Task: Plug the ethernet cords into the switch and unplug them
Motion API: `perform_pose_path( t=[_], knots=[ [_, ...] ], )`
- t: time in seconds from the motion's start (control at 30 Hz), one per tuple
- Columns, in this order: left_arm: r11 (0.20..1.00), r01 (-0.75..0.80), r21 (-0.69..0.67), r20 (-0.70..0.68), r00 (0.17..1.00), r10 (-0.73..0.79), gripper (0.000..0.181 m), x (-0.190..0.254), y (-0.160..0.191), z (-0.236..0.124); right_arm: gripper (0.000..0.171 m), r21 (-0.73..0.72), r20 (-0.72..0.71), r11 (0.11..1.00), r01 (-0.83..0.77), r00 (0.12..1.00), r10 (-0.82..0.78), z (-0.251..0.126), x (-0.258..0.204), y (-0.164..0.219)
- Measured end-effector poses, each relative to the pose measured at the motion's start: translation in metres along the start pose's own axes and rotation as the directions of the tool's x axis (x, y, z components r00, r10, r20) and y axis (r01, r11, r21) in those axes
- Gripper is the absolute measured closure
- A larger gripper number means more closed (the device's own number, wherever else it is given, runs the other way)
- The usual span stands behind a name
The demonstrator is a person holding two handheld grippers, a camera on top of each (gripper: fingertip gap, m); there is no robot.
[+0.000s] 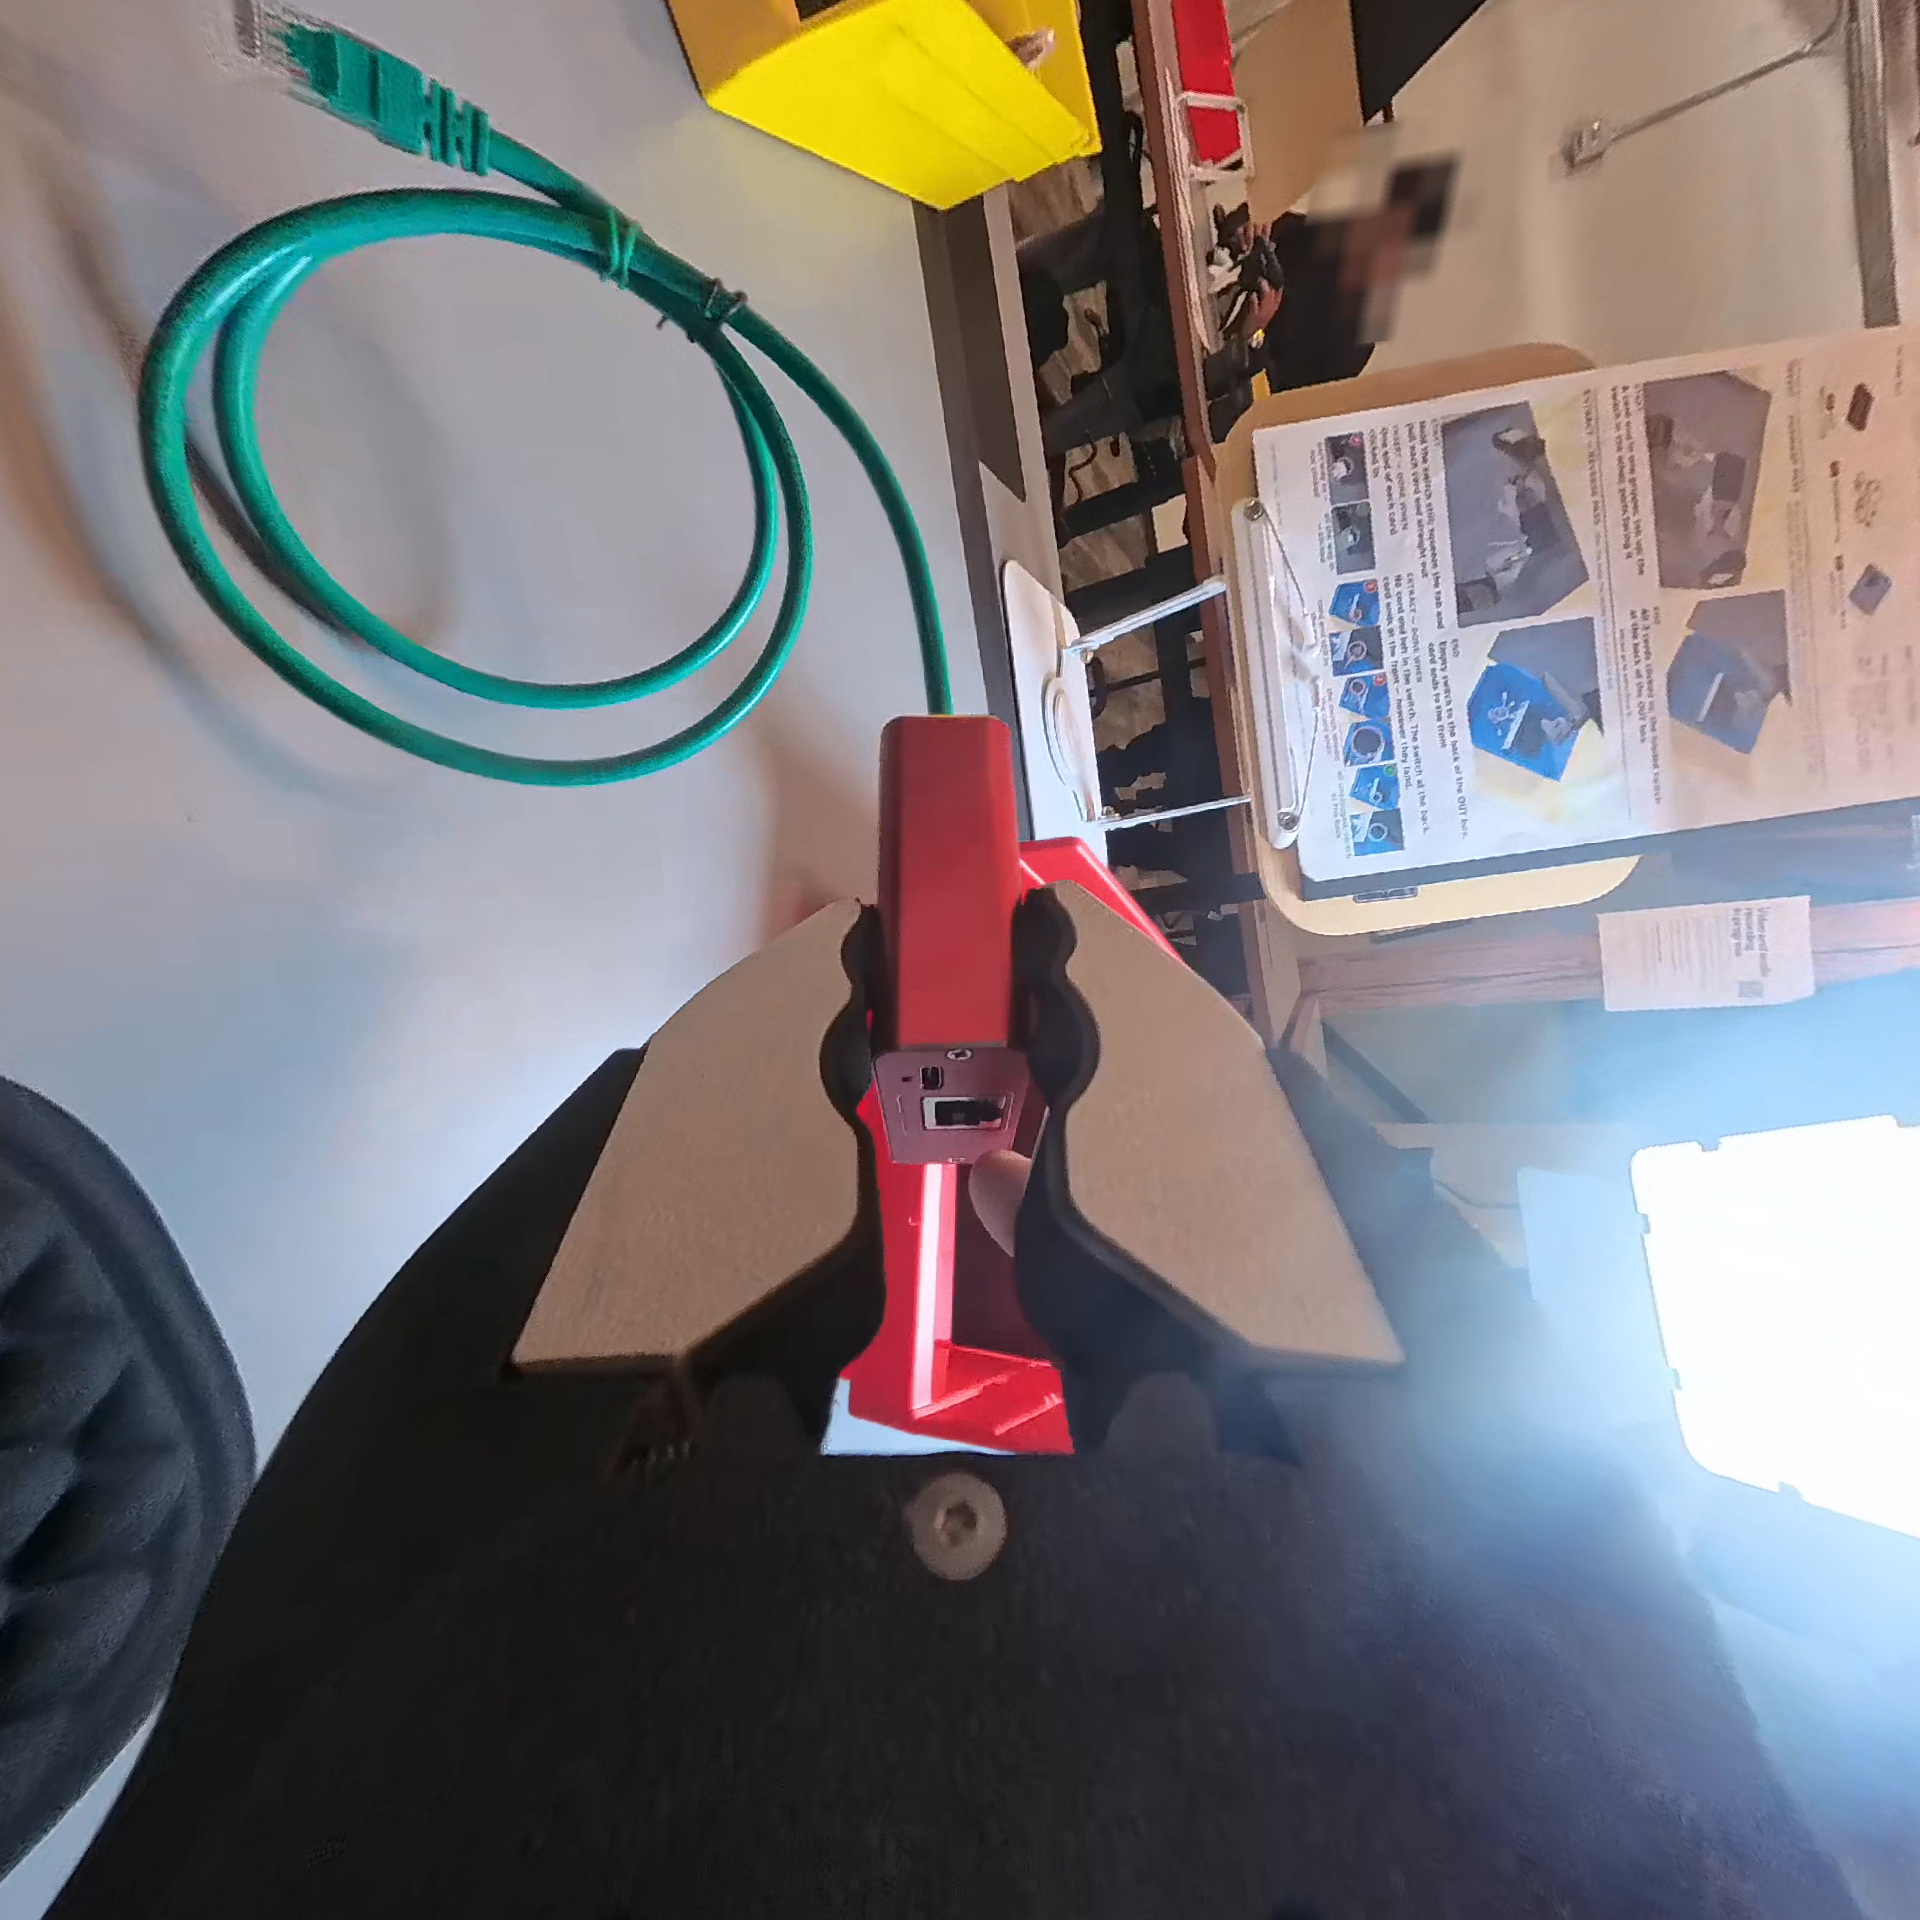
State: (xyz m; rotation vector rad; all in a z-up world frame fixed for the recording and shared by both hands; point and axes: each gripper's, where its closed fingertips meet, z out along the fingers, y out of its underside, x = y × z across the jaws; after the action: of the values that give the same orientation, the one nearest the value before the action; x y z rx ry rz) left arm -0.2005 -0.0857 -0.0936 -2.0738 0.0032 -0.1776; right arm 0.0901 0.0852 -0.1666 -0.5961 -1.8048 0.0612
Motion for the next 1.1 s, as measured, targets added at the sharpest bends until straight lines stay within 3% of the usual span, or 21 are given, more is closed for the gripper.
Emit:
perform_pose_path(
  t=[0.1, 0.33, 0.53, 0.7, 0.83, 0.97, 1.1],
  knots=[
    [0.981, -0.125, -0.146, -0.087, 0.990, 0.113, 0.175, 0.045, 0.037, 0.024, 0.145, 0.006, -0.015, 1.000, 0.007, 1.000, -0.007, -0.002, 0.004, -0.002],
    [0.876, -0.310, -0.369, -0.350, 0.920, 0.178, 0.175, 0.126, 0.122, 0.083, 0.145, -0.017, -0.014, 0.999, 0.034, 0.999, -0.034, -0.005, 0.005, 0.000],
    [0.847, -0.390, -0.362, -0.375, 0.892, 0.251, 0.175, 0.139, 0.137, 0.115, 0.144, -0.037, -0.018, 0.999, 0.017, 1.000, -0.018, -0.008, 0.004, 0.008],
    [0.860, -0.412, -0.302, -0.376, 0.880, 0.289, 0.164, 0.136, 0.123, 0.107, 0.144, -0.052, -0.016, 0.999, 0.012, 1.000, -0.012, -0.010, 0.002, 0.015],
    [0.882, -0.296, -0.367, -0.208, 0.950, 0.232, 0.162, 0.090, 0.121, 0.097, 0.145, -0.070, -0.032, 0.998, 0.010, 0.999, -0.012, -0.013, 0.005, 0.024],
    [0.922, -0.003, -0.387, -0.161, 0.985, -0.065, 0.160, 0.074, 0.139, 0.112, 0.145, -0.071, -0.066, 0.997, -0.003, 0.998, -0.002, -0.019, 0.014, 0.028],
    [0.919, 0.181, -0.350, -0.119, 0.965, -0.235, 0.152, 0.068, 0.150, 0.147, 0.144, -0.066, -0.084, 0.998, -0.002, 0.996, -0.004, -0.024, 0.018, 0.027]
  ],
)
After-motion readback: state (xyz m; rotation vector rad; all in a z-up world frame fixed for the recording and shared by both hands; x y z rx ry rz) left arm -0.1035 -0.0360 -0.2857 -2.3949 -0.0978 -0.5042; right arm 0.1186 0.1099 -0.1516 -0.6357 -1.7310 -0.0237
